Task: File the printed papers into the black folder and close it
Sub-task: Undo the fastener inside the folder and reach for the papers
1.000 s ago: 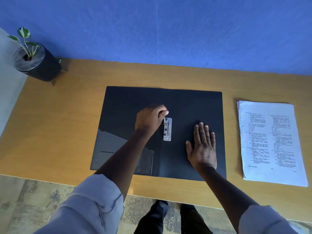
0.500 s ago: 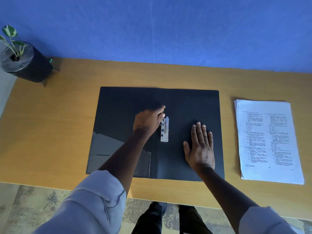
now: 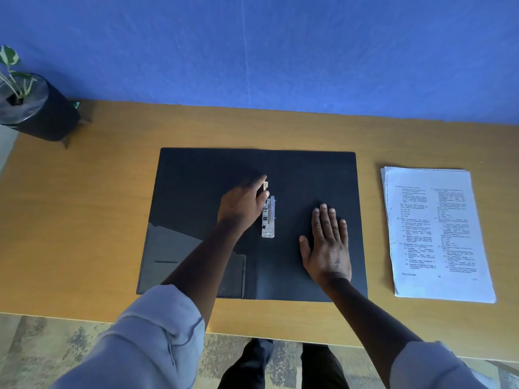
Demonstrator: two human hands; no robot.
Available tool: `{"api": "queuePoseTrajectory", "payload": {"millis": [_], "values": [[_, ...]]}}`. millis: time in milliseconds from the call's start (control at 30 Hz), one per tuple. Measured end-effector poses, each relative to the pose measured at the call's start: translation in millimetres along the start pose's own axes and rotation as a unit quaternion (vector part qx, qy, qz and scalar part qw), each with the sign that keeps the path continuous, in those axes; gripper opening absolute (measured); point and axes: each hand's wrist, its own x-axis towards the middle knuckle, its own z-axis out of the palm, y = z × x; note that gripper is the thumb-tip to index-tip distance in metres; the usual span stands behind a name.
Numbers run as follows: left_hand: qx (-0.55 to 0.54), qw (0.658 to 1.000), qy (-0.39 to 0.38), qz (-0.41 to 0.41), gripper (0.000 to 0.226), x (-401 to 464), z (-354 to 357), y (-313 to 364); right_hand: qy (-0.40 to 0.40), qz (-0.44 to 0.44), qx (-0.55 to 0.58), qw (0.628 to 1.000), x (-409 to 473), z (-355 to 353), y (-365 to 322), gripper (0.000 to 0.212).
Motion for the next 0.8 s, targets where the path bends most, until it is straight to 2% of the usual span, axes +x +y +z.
{"api": "queuePoseTrajectory", "payload": {"millis": [133,267,367,533,800], "values": [[0.005,1.000,0.023,-0.006,0.048,-8.8,3.3,4.7,-0.006,-0.003,0.004,1.000,-0.7,-1.3,0.4,0.069],[0.078,0.993,0.085,0.011,0.056,-18.6,3.1,14.4,-0.017,-0.006,0.001,1.000,-0.1,-3.3,1.7,0.070],[0.080,0.988,0.126,0.029,0.065,-28.8,5.1,35.8,-0.038,-0.009,0.004,0.999,-0.3,-6.0,2.6,0.071],[0.039,0.991,0.115,0.062,0.066,-45.2,17.8,83.1,-0.074,-0.033,0.043,0.996,2.2,-25.6,13.7,0.070],[0.004,0.994,0.072,0.082,0.064,-48.9,49.2,163.2,-0.047,0.005,0.067,0.997,3.0,-67.3,80.8,0.070]]}}
